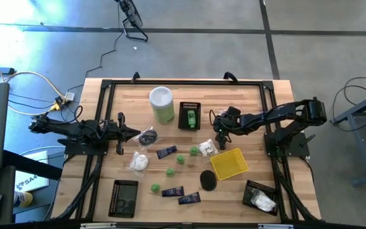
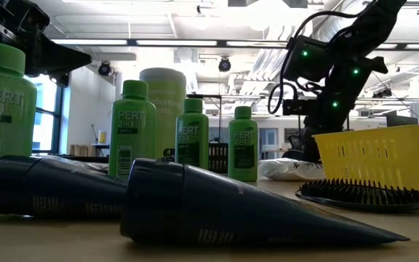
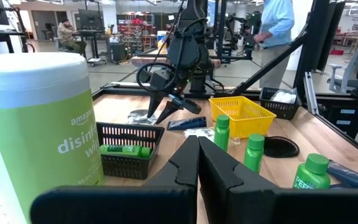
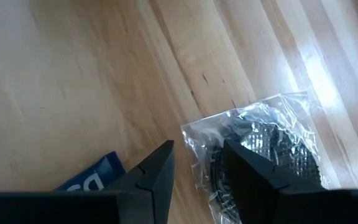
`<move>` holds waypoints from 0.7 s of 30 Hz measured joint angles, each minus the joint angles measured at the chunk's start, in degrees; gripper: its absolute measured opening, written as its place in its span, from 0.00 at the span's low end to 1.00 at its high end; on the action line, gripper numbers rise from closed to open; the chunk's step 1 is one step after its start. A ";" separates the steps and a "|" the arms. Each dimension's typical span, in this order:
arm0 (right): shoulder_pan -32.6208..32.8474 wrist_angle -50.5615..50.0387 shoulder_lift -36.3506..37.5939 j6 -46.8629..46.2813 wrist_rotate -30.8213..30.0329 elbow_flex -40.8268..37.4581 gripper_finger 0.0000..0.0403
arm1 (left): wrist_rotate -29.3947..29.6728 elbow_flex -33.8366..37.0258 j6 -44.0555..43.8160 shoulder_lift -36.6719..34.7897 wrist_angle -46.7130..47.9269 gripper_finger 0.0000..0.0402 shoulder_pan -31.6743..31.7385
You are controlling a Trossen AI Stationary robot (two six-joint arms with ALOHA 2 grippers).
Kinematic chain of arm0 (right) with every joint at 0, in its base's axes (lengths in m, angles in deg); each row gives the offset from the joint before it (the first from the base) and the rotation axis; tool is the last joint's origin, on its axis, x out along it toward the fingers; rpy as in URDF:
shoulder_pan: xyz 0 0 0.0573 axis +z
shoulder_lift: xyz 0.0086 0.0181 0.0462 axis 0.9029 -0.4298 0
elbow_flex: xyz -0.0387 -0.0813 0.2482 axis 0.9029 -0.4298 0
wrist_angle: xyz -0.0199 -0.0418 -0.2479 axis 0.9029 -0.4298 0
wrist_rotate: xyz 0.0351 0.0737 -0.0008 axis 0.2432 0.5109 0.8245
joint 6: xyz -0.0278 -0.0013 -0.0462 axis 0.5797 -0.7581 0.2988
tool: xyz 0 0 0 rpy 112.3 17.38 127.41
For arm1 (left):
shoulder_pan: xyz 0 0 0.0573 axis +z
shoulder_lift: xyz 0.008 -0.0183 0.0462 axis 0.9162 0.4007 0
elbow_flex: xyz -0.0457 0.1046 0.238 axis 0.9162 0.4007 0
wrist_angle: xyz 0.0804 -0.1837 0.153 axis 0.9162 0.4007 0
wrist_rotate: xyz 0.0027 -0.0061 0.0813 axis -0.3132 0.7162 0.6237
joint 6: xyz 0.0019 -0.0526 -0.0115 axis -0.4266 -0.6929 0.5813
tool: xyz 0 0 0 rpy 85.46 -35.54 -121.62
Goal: Pick & Place Travel size toiletries
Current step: Put the black hair brush into the bottom left black bin
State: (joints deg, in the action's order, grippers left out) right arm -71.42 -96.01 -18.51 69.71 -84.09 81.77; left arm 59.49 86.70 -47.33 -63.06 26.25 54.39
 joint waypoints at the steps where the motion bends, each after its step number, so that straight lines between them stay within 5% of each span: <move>1: -0.36 -0.05 0.00 -0.41 0.32 0.00 0.30 | 0.00 0.00 0.00 0.00 0.00 0.01 -0.01; 15: -2.66 -0.20 0.00 -2.45 3.44 0.00 0.03 | 0.03 0.00 0.00 0.02 0.00 0.01 -0.02; 21: -2.62 0.12 0.00 -4.56 3.61 0.00 0.01 | 0.06 0.00 0.00 0.01 0.00 0.01 -0.02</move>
State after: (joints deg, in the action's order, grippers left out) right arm -74.04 -95.89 -18.51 65.15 -80.48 81.77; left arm 59.56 86.70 -47.33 -63.05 26.25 54.37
